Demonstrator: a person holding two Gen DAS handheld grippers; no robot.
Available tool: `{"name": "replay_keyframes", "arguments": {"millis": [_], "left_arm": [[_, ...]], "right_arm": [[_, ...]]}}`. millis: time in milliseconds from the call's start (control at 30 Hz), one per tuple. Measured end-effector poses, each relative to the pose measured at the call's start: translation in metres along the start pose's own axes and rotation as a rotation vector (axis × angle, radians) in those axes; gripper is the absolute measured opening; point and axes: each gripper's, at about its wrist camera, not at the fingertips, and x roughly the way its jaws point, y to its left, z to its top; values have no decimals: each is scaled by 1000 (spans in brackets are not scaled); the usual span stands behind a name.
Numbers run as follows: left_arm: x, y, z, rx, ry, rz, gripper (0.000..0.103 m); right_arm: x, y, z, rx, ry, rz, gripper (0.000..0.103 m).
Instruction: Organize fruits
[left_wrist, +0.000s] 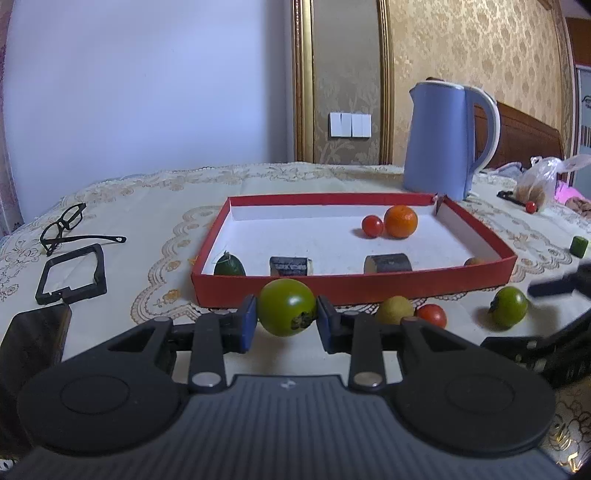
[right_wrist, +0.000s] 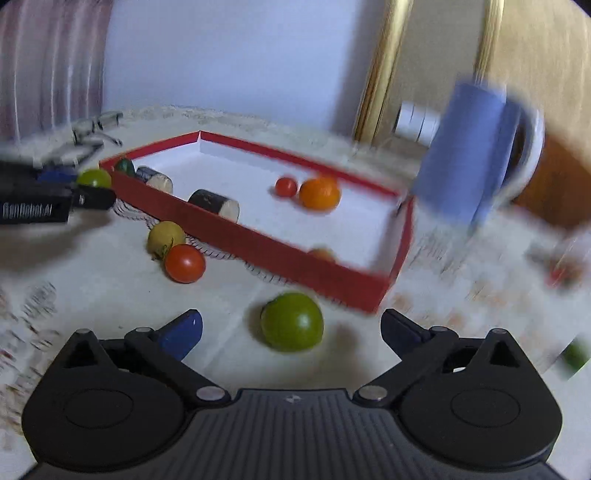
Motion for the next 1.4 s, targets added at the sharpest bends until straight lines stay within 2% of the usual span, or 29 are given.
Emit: {"name": "replay_keyframes", "arguments": {"millis": [33,67,233,400,433,500,533,567,733,767,800,833,867,933,1000,1033,1133,1400], "left_arm": [[0,0,0,-1,0,-2,31],[0,0,0,-2,1,-6,31],[0,1,0,-5,-4,-8,31],[0,0,0,0,-9,-6,31],[-1,-1,0,4,-13,-3,31],[-2,-2,-1,11,-20,-2,31],[-2,-2,-1,11,-21,0,31],[-2,-2,-1,11,-20,-1,31],[1,-2,0,14,2,-18,32],[4,-3,1,26,22,-24,39],[8,-6,1,44,45,-23,53],[11,-10,0,65,69,-13,58],[13,-13,0,87,82,2,59],[16,-17,-2,110,98,-4,55],[18,-17,-3,108,110,22,35],[18,-15,-3,98,111,24,28],[14,-5,-5,62,99,-28,28],[-7,2,2,42,0,-13,28]], "right_arm": [[3,-11,0,69,30,35,103],[3,-19,-1,99,24,56,103],[-3,-6,-2,17,23,-1,103],[-7,-5,-4,29,0,15,102],[-6,-4,-3,23,3,1,94],[-4,-6,1,27,5,25,71],[-4,-9,3,49,11,60,48],[-3,-11,5,63,12,74,34],[-2,-13,7,55,14,71,33],[-2,-13,6,56,12,72,33],[-2,-13,6,56,11,73,33],[-2,-14,6,60,12,74,33],[-1,-14,7,63,16,75,33],[-1,-14,8,54,23,74,33],[-1,-13,9,42,22,71,33],[-1,-12,8,42,19,69,33],[-3,-12,5,50,0,45,33],[-33,-7,13,10,-111,20,33]]}}
